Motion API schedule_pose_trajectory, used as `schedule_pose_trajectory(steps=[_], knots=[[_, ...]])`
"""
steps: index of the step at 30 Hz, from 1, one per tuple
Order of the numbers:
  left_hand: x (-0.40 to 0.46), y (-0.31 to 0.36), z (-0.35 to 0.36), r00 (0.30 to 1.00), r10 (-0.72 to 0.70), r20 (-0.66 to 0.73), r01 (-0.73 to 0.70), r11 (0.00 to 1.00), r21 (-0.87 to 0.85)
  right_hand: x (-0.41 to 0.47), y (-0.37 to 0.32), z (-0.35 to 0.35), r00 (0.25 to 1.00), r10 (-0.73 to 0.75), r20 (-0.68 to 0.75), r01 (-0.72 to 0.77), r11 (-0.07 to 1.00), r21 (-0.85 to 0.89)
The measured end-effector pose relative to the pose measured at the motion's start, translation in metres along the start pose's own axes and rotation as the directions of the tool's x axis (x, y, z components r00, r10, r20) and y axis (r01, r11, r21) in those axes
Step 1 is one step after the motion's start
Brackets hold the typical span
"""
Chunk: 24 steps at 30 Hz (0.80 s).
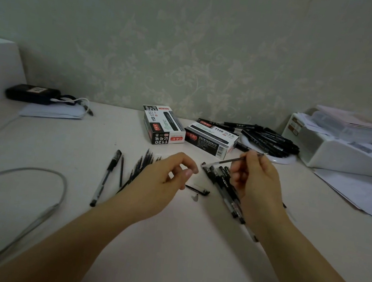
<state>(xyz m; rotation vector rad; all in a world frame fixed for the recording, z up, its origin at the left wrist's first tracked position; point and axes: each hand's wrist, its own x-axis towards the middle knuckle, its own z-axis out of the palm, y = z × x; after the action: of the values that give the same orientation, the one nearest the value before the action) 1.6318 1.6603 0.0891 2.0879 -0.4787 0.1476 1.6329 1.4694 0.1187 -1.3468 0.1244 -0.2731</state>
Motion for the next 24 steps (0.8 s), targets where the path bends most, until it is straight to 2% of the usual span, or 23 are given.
schedule_pose_trajectory(steps=[7, 13, 16, 20, 24], knots=[[0.000, 0.002, -0.001, 0.999, 0.034, 0.000, -0.034, 0.999, -0.035, 0.003, 0.005, 0.000, 0.998, 0.046, 0.033, -0.047, 0.998, 0.038], [-0.001, 0.002, 0.000, 1.000, 0.019, 0.005, -0.019, 0.999, -0.029, 0.000, 0.007, 0.002, 0.997, 0.011, 0.074, -0.007, 0.998, -0.056], [-0.001, 0.003, 0.000, 1.000, 0.019, 0.013, -0.019, 1.000, -0.018, -0.001, 0.007, 0.002, 0.988, 0.002, 0.153, 0.009, 0.998, -0.069], [-0.002, 0.005, 0.002, 0.999, 0.030, 0.026, -0.029, 0.999, -0.016, -0.005, 0.015, 0.004, 0.931, 0.016, 0.364, 0.092, 0.957, -0.276], [0.000, 0.002, -0.001, 1.000, 0.007, -0.006, -0.008, 0.999, -0.041, -0.004, 0.022, 0.001, 0.895, 0.037, 0.444, 0.223, 0.826, -0.519]])
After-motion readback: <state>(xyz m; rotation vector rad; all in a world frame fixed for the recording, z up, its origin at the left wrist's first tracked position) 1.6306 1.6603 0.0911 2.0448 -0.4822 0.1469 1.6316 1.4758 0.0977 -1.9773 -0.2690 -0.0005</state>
